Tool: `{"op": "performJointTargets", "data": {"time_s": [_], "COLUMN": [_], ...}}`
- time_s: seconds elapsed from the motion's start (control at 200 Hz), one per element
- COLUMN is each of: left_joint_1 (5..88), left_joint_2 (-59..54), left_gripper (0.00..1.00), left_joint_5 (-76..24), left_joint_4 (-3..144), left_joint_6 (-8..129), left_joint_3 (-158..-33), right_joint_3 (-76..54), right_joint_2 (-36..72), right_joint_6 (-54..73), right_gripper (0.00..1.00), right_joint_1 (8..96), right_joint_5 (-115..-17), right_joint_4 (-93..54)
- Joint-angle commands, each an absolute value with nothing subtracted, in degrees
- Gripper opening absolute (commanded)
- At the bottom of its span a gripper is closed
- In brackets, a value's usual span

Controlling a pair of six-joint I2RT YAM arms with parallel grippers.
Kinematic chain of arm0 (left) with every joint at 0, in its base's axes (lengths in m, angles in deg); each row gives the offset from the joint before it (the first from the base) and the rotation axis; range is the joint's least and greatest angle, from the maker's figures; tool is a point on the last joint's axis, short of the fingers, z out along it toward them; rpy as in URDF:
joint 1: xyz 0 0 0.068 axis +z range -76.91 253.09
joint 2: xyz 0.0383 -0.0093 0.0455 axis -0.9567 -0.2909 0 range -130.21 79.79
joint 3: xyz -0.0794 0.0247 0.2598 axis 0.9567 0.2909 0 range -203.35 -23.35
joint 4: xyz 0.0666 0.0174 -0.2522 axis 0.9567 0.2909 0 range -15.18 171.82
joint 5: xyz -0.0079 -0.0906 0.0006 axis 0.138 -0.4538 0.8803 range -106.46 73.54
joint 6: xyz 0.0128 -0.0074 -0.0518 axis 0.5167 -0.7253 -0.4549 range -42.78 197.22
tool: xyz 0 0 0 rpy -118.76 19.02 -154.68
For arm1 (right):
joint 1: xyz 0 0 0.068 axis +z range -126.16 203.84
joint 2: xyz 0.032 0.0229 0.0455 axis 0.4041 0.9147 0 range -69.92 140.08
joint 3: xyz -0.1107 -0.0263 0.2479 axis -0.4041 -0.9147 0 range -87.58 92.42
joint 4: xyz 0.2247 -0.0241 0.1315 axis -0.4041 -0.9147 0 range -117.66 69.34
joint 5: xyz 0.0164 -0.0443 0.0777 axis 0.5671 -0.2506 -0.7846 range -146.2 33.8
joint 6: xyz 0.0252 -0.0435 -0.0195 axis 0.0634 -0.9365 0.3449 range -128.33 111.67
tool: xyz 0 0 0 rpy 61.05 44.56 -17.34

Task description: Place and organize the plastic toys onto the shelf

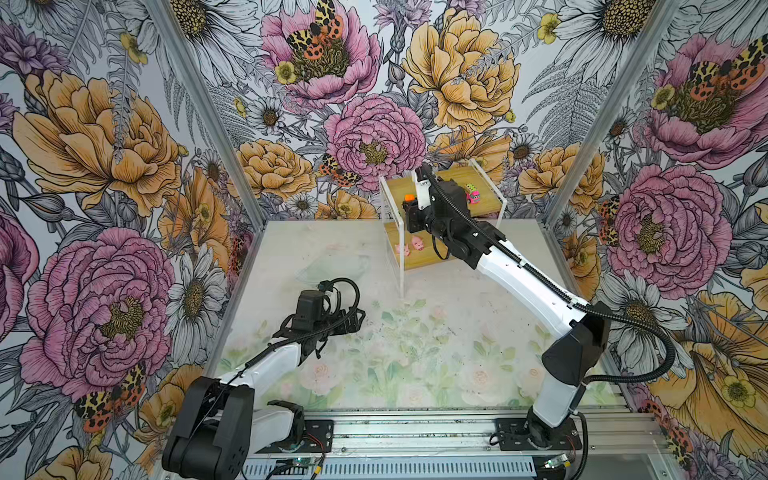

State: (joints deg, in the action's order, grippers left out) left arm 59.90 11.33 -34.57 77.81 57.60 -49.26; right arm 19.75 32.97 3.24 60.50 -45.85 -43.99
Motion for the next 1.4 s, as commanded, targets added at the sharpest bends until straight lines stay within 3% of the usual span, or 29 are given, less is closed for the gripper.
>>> {"op": "performJointTargets", "data": {"time_s": [0.0,0.11,0.455,0.811,1.106,1.231,1.316,1.396], "left_joint_1": [60.52,60.52,60.48,60.52,60.59,60.47,60.51,60.85], "left_joint_2": [11.94,12.00,12.12,11.85,10.71,11.72,13.54,14.96], "left_gripper": [0.99,0.99,0.99,0.99,0.99,0.99,0.99,0.99], "left_joint_5": [-35.07,-35.10,-35.09,-35.10,-35.27,-34.58,-33.34,-32.17], "left_joint_4": [76.38,76.41,76.40,76.32,76.40,76.59,76.39,76.17], "left_joint_6": [57.27,57.26,57.26,57.27,57.29,57.45,58.15,59.25], "left_joint_3": [-49.09,-49.10,-49.01,-49.15,-49.85,-50.16,-50.81,-52.41], "right_joint_3": [20.13,19.94,19.48,16.87,10.67,4.09,-2.86,-11.97], "right_joint_2": [34.32,34.24,33.45,28.05,15.84,6.08,-1.40,-7.39], "right_joint_6": [3.96,3.93,3.88,4.32,2.72,-0.19,-4.13,-8.48], "right_gripper": [0.20,0.21,0.43,0.55,0.68,0.73,0.76,0.77], "right_joint_1": [59.88,59.88,59.87,60.04,59.80,59.03,56.25,49.24], "right_joint_5": [-44.01,-44.13,-44.56,-48.16,-48.95,-42.89,-37.54,-38.38], "right_joint_4": [-44.04,-44.04,-44.05,-44.13,-44.21,-44.19,-44.05,-43.66]}}
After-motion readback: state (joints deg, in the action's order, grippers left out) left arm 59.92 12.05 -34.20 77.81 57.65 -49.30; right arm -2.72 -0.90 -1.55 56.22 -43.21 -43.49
